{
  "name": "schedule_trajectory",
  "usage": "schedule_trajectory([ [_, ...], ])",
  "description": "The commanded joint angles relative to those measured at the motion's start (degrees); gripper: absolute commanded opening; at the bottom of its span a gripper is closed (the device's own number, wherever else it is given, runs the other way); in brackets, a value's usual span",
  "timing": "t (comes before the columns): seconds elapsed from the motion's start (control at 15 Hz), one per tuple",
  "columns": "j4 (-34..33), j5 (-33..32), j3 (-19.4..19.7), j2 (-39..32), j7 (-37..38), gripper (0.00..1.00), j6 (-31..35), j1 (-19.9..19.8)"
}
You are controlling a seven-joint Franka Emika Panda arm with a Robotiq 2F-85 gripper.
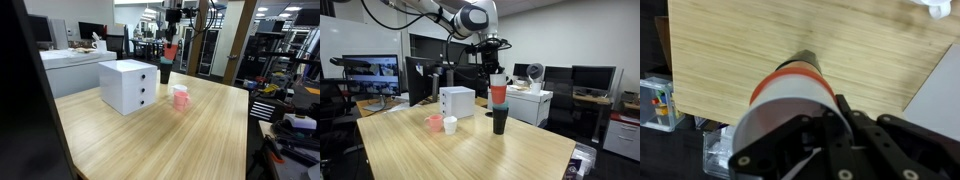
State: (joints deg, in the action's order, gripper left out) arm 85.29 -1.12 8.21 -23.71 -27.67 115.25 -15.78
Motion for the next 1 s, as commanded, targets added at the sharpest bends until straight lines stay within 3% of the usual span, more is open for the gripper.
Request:
schedule_trajectory([
  [0.0, -2.02, -0.27, -0.35, -1.24, 1.37, 0.01, -0.58, -0.59],
  [0.93, -6.54, -0.12, -0.50, -3.90, 1.66, 0.01, -1.10, -0.89],
])
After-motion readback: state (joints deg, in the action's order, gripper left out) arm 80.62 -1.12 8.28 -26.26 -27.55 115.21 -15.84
